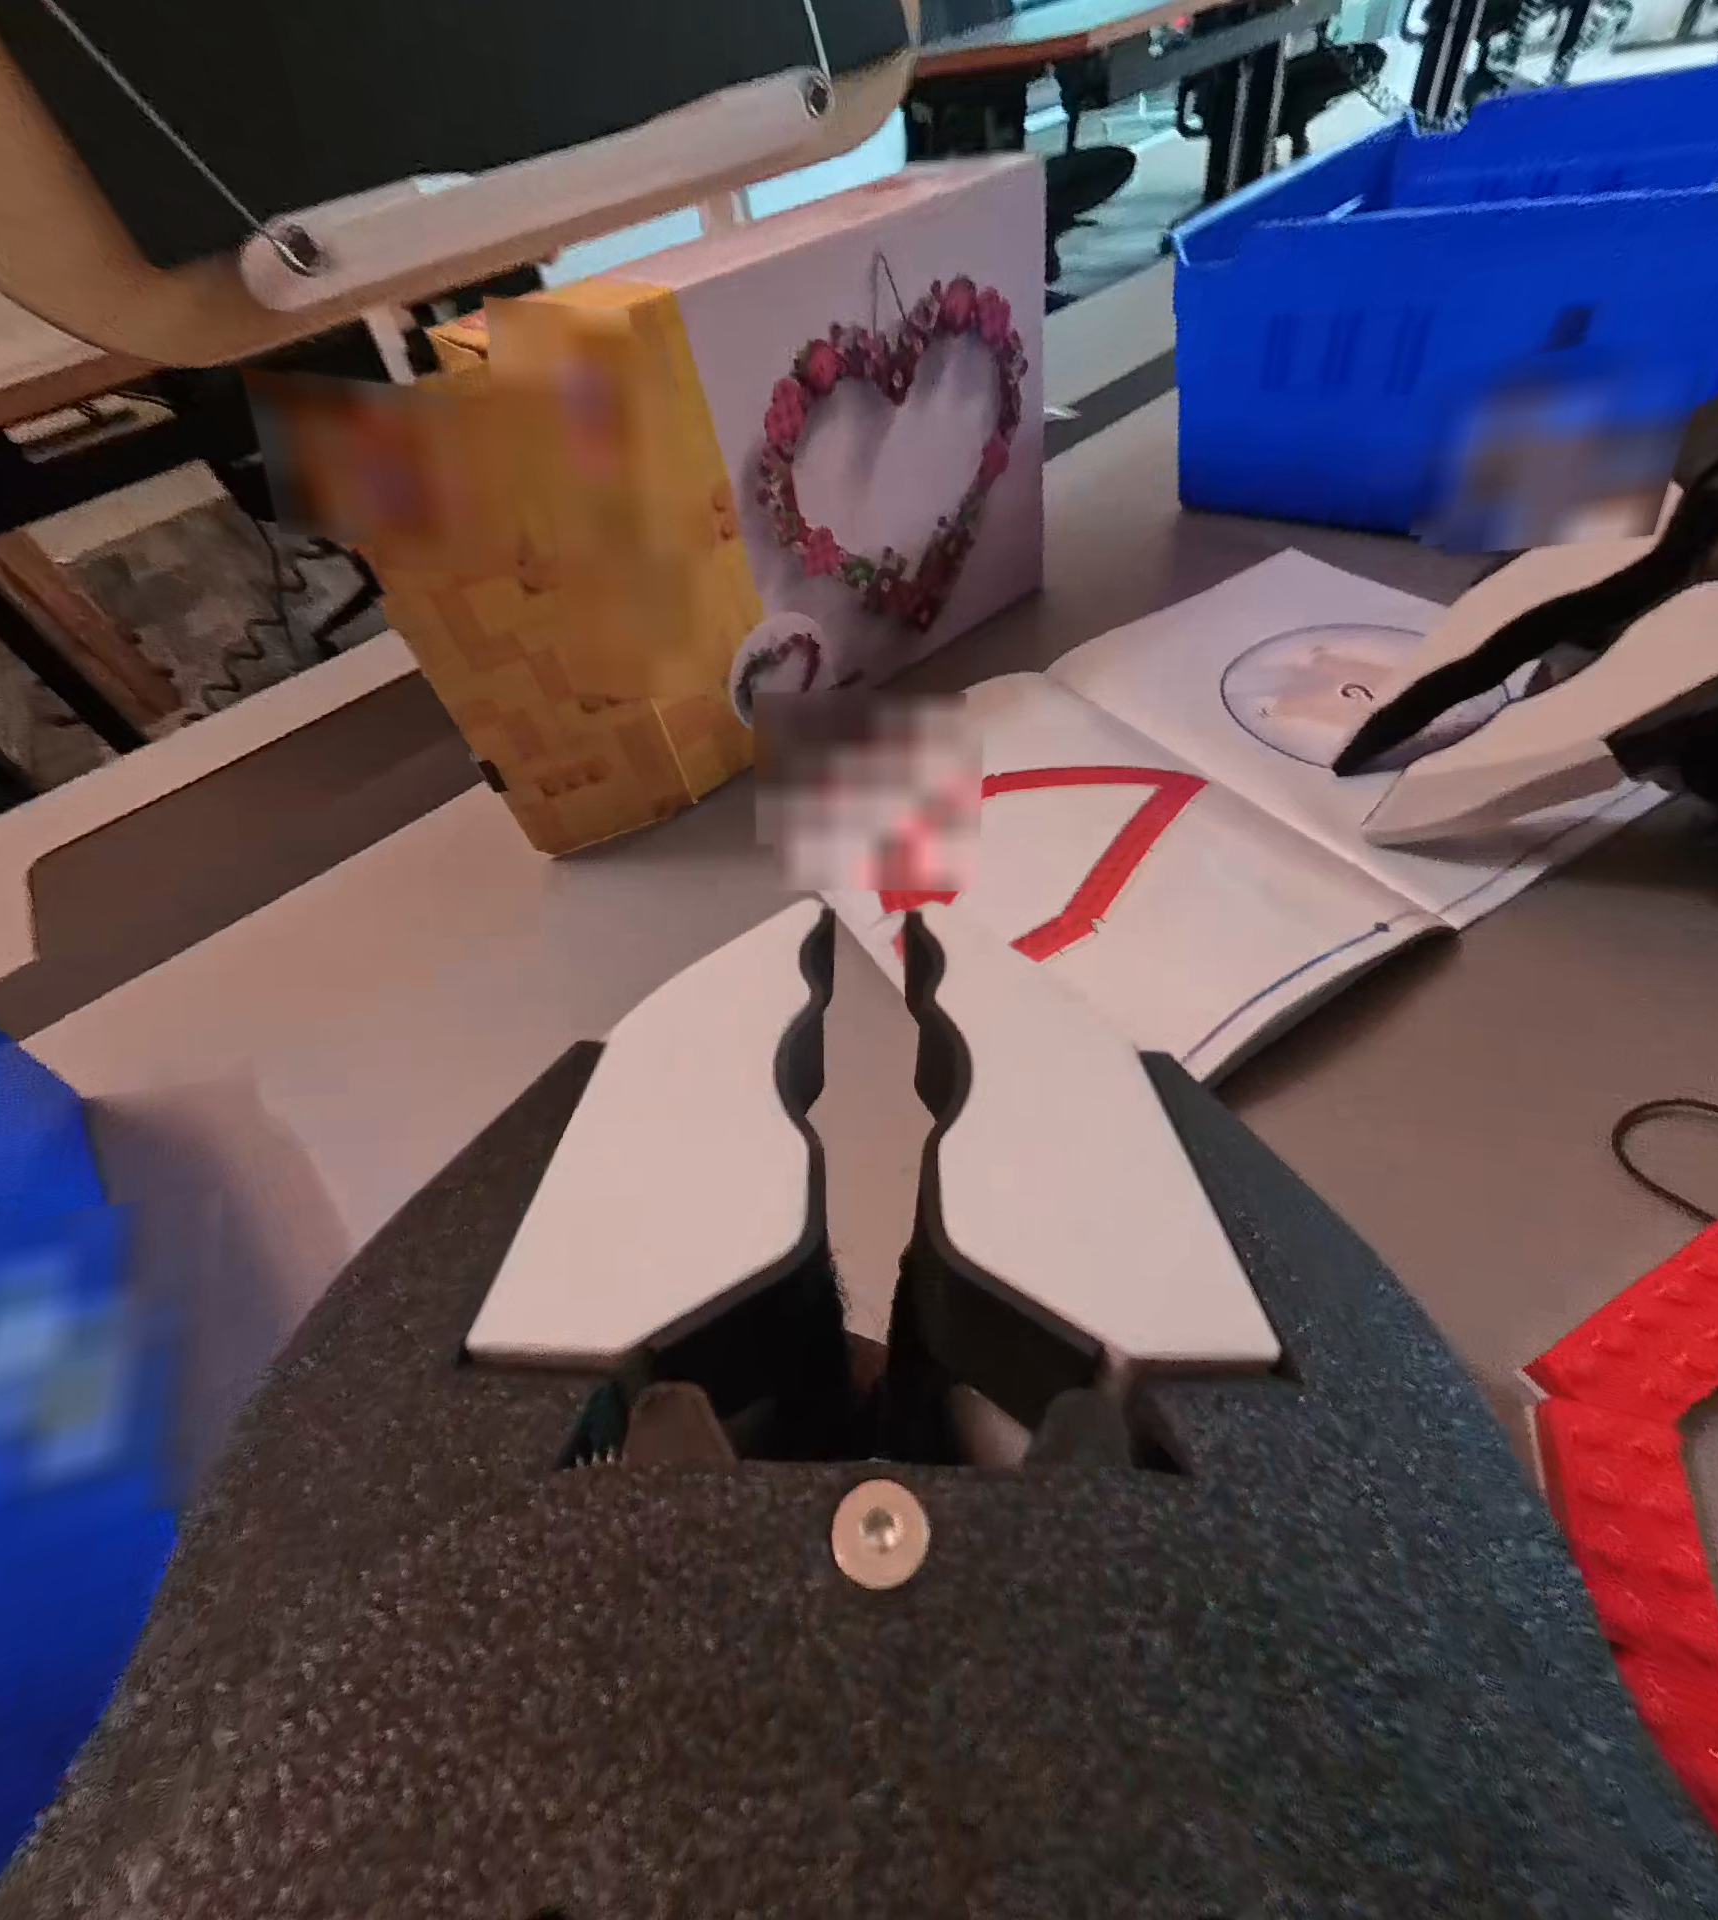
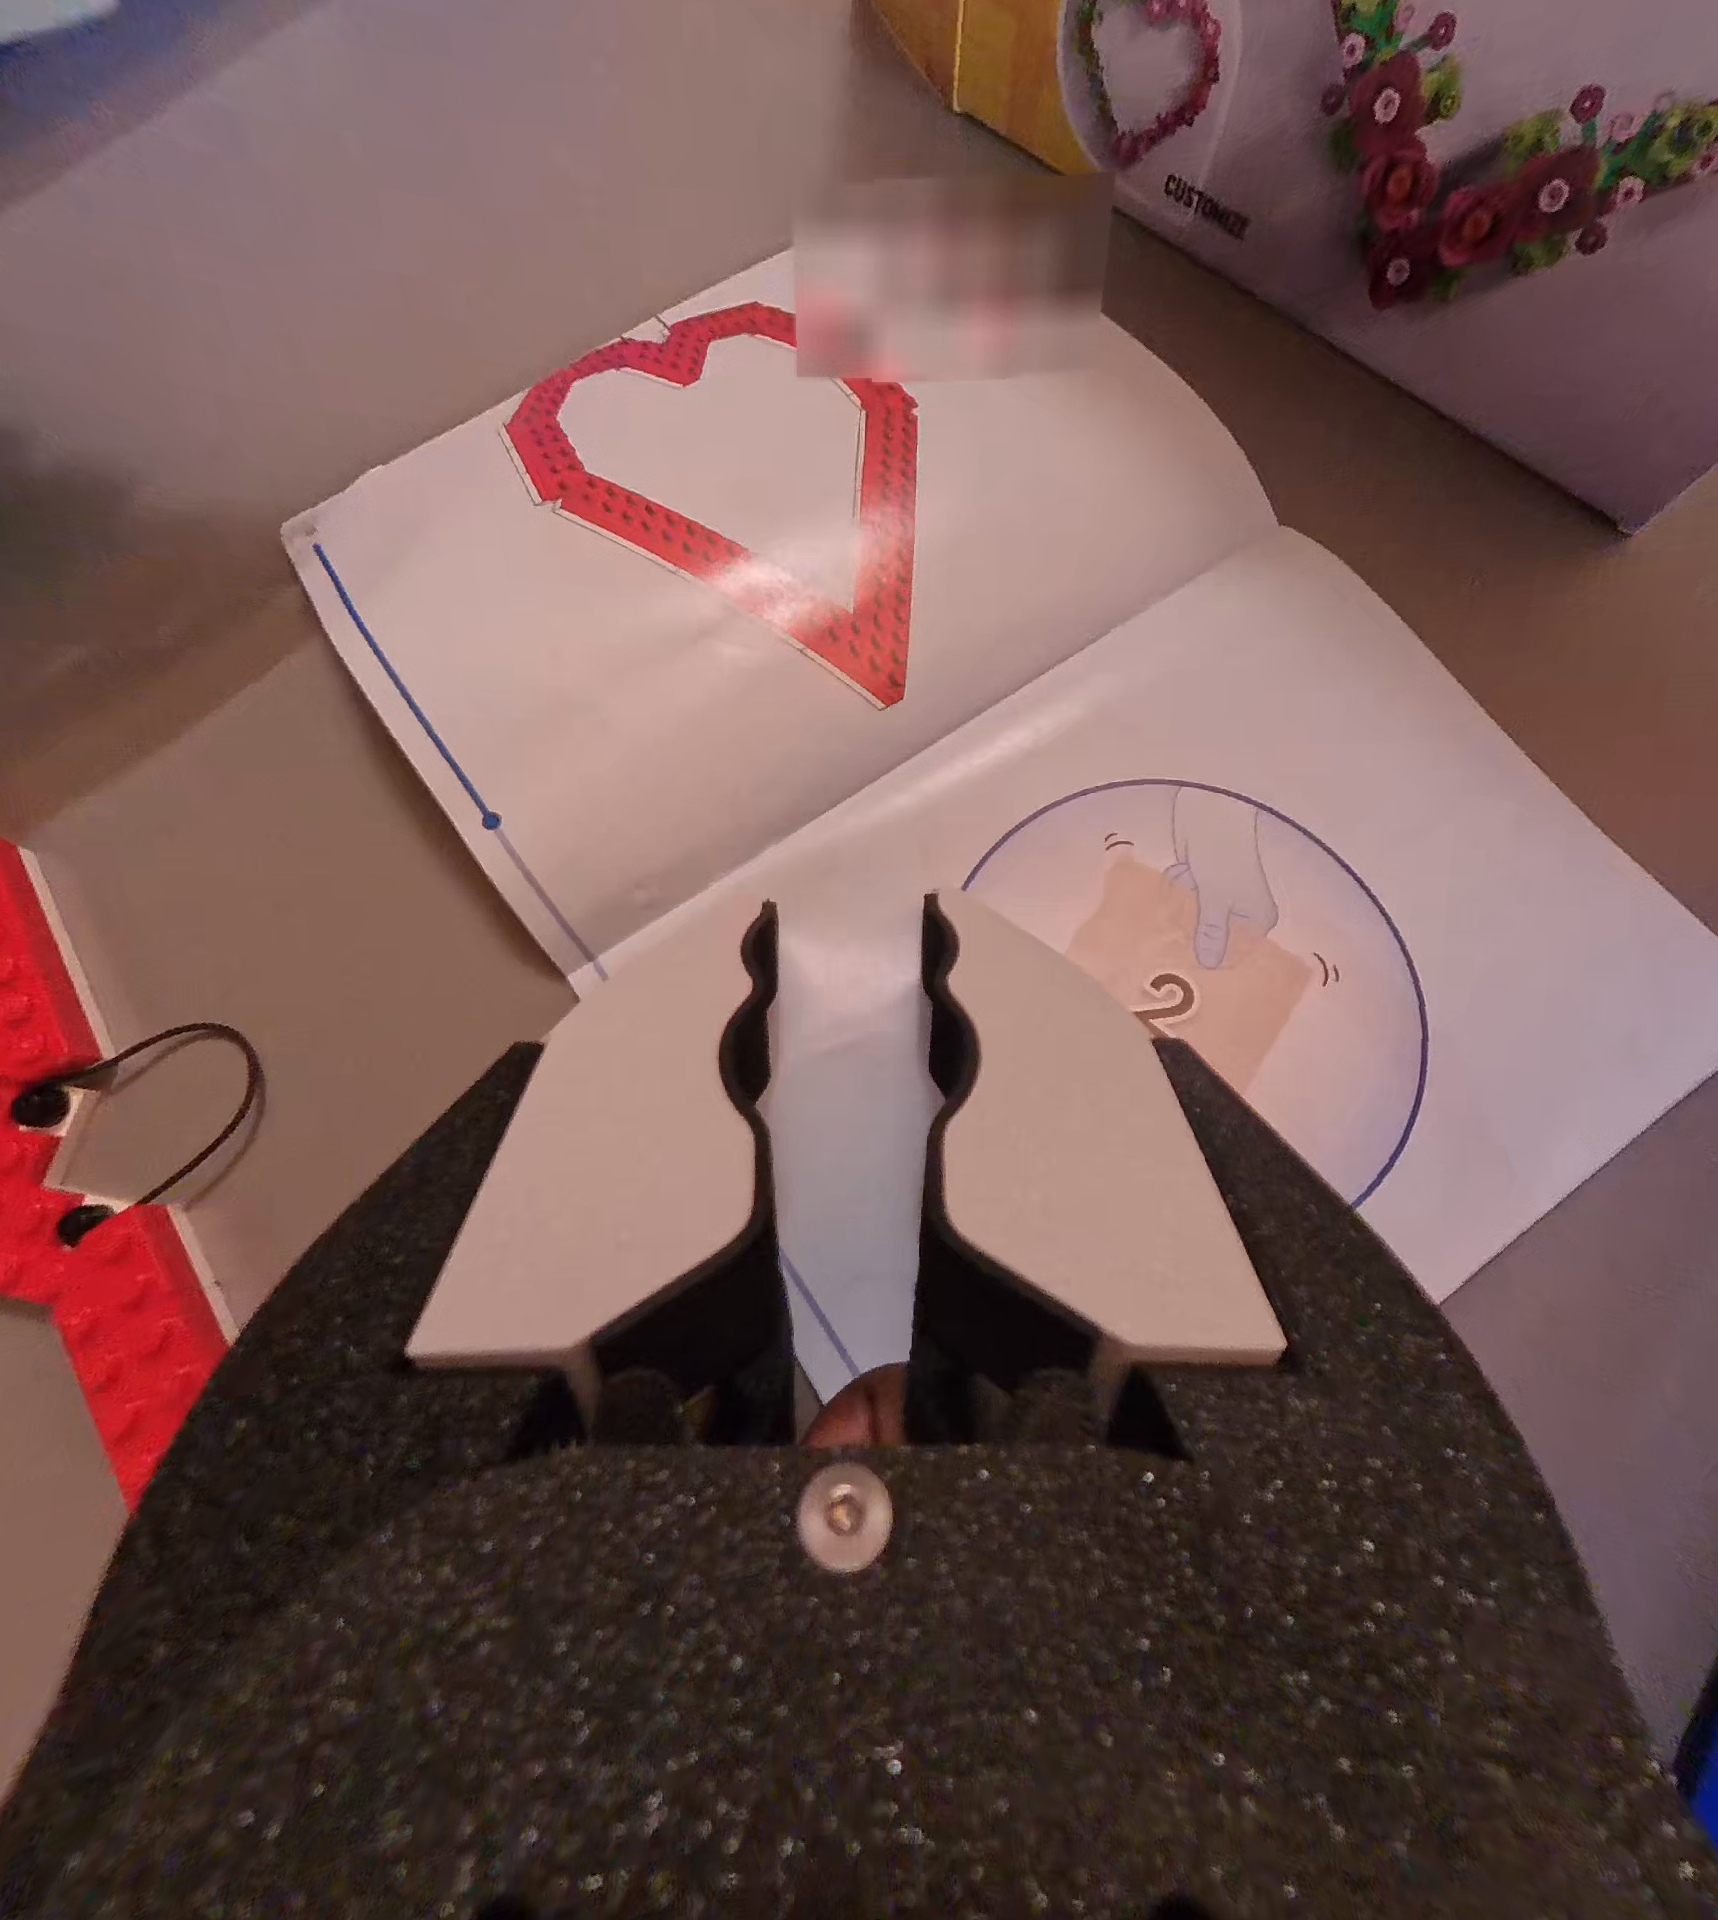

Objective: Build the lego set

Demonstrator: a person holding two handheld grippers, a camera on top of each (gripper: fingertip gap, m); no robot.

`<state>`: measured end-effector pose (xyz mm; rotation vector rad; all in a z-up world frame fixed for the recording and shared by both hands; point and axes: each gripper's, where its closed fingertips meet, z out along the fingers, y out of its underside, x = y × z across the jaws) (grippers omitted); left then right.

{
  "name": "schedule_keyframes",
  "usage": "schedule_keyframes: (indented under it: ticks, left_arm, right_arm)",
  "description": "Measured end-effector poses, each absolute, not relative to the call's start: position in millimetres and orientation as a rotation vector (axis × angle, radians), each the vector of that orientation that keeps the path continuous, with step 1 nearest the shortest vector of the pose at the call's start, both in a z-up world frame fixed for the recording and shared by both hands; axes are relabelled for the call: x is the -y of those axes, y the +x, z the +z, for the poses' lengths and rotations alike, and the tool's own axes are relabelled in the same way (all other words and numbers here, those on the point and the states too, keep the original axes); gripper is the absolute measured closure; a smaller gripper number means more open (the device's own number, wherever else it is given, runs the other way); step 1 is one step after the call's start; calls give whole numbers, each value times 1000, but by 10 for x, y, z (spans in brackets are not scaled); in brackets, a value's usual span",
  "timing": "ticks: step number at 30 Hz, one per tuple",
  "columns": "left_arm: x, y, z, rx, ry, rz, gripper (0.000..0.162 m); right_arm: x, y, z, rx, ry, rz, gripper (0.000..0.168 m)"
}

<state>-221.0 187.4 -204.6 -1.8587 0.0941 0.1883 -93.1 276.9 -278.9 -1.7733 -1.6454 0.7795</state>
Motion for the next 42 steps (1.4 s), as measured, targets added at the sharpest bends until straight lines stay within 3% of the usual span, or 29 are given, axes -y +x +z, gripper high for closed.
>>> schedule_keyframes:
  ticks: [19,42]
  left_arm:
    - [-1880,-1893,-2726,-421,-2199,218,150]
    - [-1868,-2069,-2527,-123,-2123,-12,149]
  right_arm:
    - [-2767,-936,-2787,1635,-1779,804,142]
    - [-2762,-939,-2789,1640,-1769,792,142]
